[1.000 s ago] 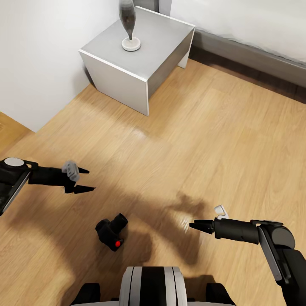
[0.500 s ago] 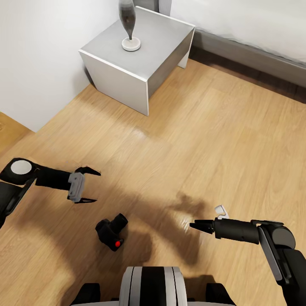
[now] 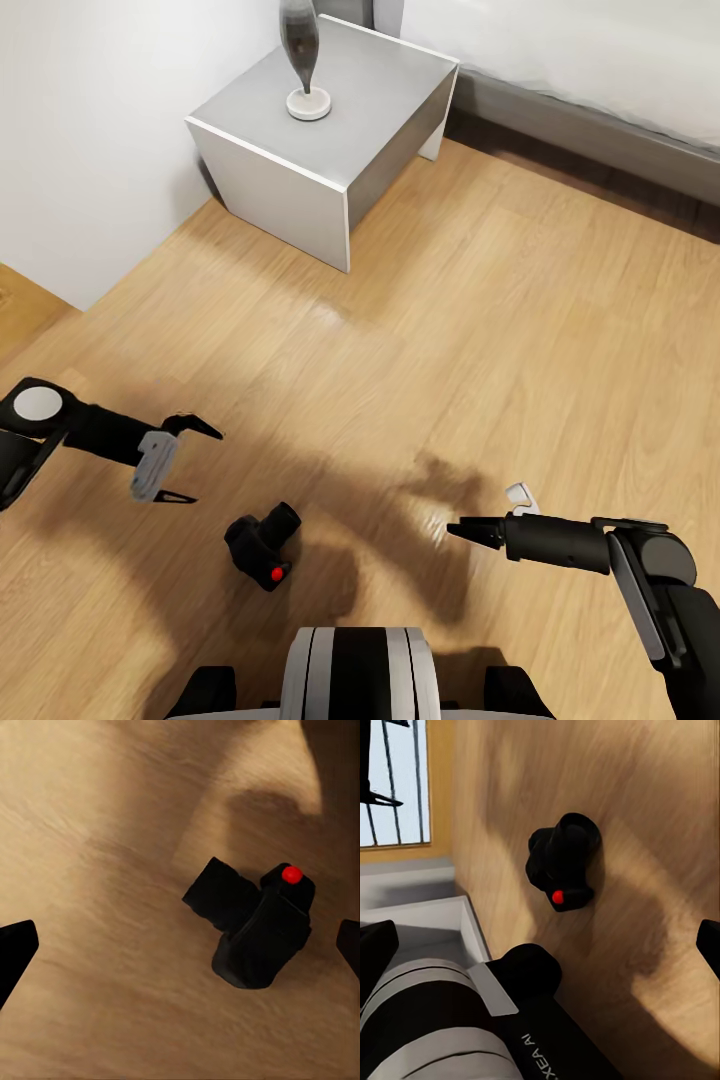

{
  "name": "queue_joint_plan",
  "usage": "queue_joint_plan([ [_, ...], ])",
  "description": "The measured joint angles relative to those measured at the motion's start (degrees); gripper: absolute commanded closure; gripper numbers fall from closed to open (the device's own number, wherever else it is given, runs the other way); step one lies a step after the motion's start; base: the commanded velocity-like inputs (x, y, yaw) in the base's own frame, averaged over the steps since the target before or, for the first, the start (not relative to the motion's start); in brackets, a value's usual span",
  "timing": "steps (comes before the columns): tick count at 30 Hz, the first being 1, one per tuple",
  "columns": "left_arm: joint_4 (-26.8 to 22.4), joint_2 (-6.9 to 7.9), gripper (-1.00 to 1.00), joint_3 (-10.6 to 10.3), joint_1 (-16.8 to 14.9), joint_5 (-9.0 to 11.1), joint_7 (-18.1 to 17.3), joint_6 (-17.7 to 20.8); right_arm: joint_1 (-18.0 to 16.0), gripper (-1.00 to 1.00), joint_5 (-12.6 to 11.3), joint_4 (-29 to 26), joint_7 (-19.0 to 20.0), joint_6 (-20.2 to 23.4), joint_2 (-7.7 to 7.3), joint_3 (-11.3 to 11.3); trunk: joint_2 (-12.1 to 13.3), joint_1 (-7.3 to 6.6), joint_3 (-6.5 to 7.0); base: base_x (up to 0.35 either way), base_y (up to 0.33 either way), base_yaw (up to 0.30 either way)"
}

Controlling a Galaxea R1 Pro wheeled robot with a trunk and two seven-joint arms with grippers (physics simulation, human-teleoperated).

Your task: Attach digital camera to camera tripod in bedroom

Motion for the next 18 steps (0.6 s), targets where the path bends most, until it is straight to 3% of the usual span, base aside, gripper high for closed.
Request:
queue_joint_plan([
  [2, 1.63, 0.28, -1.0, -0.12, 0.0, 1.36, -0.07, -1.12, 0.0, -1.0, -0.01, -0.01, -0.09, 0.0, 0.0, 0.0, 0.0, 0.0, 0.0, 0.0, 0.0, 0.0],
  [6, 2.79, 0.48, -1.0, -0.23, 0.0, 2.21, -0.11, -1.82, 0.0, -1.0, -0.01, -0.01, -0.22, 0.0, 0.0, 0.0, 0.0, 0.0, 0.0, 0.0, 0.0, 0.0],
  [13, 3.42, 0.37, -1.0, -0.65, 0.0, 2.77, -0.19, -2.21, 0.0, -1.0, 0.0, 0.02, -0.57, 0.0, 0.0, 0.0, 0.0, 0.0, 0.0, 0.0, 0.0, 0.0],
  [18, 3.64, 0.08, -1.0, -2.49, 0.0, 2.79, -0.2, -2.26, 0.0, -1.0, -0.02, -0.01, -0.63, 0.0, 0.0, 0.0, 0.0, 0.0, 0.0, 0.0, 0.0, 0.0],
])
